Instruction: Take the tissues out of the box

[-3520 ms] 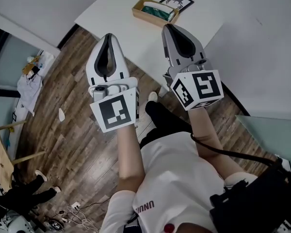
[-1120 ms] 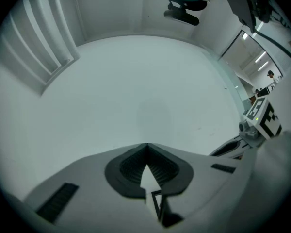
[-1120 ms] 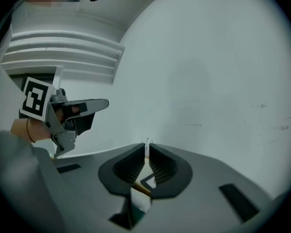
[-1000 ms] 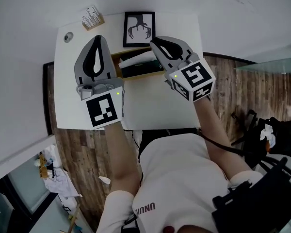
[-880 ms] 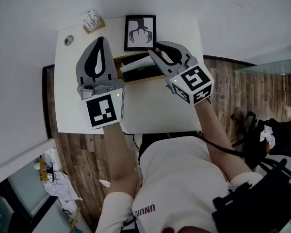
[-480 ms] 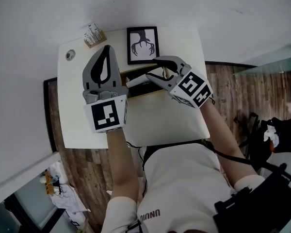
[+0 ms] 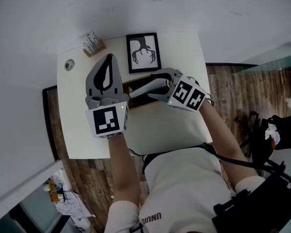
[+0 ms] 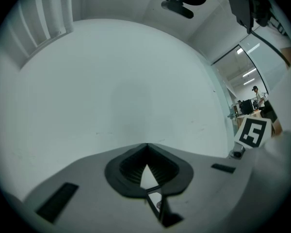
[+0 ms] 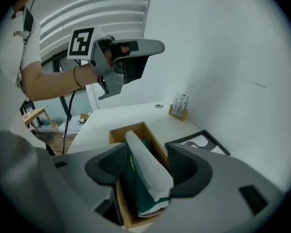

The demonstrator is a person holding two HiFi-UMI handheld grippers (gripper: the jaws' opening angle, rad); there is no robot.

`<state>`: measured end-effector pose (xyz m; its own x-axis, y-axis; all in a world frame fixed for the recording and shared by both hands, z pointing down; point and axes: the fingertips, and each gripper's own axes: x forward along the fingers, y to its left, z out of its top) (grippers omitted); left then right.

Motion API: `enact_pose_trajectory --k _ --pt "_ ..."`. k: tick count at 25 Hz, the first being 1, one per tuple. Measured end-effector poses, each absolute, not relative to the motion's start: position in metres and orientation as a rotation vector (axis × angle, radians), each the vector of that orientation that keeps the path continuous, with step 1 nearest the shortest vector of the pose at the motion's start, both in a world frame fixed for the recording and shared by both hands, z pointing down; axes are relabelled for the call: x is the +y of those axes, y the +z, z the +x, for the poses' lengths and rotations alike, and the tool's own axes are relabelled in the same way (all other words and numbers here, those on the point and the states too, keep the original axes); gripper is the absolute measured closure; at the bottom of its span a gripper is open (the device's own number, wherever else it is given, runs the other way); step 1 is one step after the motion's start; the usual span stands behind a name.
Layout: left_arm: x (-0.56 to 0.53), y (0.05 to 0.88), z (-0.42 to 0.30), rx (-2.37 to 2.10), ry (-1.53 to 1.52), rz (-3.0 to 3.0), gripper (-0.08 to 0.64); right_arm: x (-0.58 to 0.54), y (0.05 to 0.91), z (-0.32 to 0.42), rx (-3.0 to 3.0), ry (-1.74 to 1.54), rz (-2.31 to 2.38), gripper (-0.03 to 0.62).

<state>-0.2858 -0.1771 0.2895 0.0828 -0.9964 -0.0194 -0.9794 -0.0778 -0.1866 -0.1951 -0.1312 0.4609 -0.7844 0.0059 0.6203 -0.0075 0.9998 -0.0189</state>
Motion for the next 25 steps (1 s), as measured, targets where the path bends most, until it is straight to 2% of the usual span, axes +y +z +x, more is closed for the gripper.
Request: enact_pose_trajectory --k 12,25 --pt "-0.182 0.301 -0.294 2.067 -0.147 -2.228 0.548 -0.121 0.502 -0.199 -2.257 -0.120 -0.199 0.322" --pt "-0.181 0.309 -0.297 2.055 -0.208 -2.237 0.548 -0.119 0.533 -0.201 -2.125 -0.144 -0.209 0.325"
